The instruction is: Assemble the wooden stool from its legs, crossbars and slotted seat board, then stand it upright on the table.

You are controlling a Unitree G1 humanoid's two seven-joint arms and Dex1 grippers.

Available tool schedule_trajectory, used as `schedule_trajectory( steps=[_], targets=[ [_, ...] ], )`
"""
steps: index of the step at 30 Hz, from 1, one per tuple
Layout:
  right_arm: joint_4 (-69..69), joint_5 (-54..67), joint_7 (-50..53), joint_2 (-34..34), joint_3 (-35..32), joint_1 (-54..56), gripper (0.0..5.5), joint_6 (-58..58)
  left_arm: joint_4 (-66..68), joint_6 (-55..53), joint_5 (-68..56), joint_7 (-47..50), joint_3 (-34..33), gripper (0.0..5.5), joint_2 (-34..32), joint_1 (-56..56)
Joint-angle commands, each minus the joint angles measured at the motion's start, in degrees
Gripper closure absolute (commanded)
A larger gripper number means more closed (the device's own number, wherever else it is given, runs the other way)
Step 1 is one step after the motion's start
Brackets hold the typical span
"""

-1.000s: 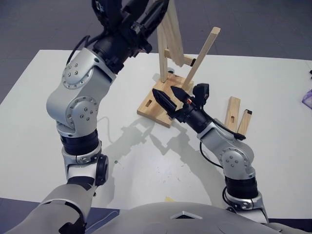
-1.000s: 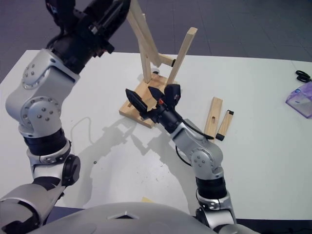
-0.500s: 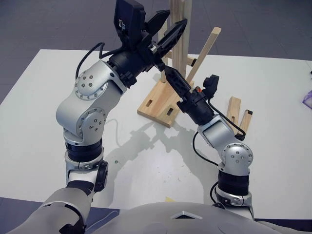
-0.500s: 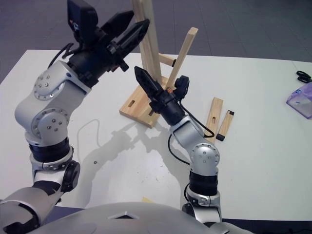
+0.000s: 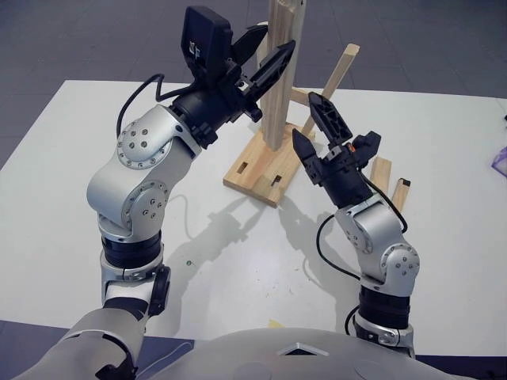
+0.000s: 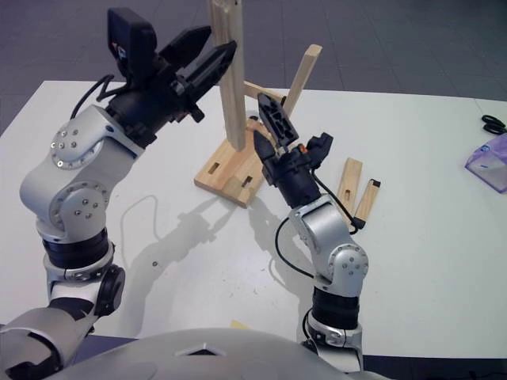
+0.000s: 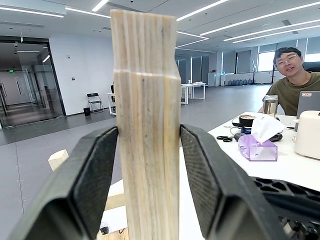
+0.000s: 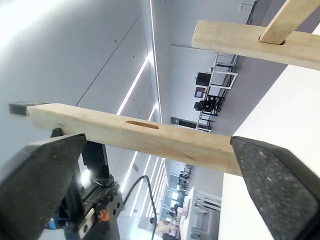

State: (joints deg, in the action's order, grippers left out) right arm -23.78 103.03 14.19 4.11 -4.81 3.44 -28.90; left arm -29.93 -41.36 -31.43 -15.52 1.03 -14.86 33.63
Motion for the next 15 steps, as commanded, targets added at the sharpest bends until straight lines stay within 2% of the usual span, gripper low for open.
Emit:
schedule_trajectory(
  steps=[1, 5, 9, 15],
  targets=[
    [-5.4, 8.4, 6.7, 8.0, 1.0, -0.7, 0.1, 7.1, -0.7, 0.9, 1.4, -1.0, 0.9, 3.44, -1.1, -0.7],
    [-9.8, 9.9, 13.5, 10.9, 3.6, -1.8, 0.1, 10.6, 0.0, 2.4, 2.9, -1.9, 1.3, 3.44, -1.6, -0.5],
    [-10.0, 10.0, 18.2, 10.7, 6.1, -3.0, 0.1, 10.4, 1.0, 5.6, 4.2, -2.4, 1.5, 3.44, -0.3, -0.8],
    [-10.3, 10.0, 15.4, 13.2, 9.8, -5.3, 0.1, 5.7, 3.4, 12.4, 6.7, -3.3, 2.1, 3.44, 1.5, -3.1]
  ],
)
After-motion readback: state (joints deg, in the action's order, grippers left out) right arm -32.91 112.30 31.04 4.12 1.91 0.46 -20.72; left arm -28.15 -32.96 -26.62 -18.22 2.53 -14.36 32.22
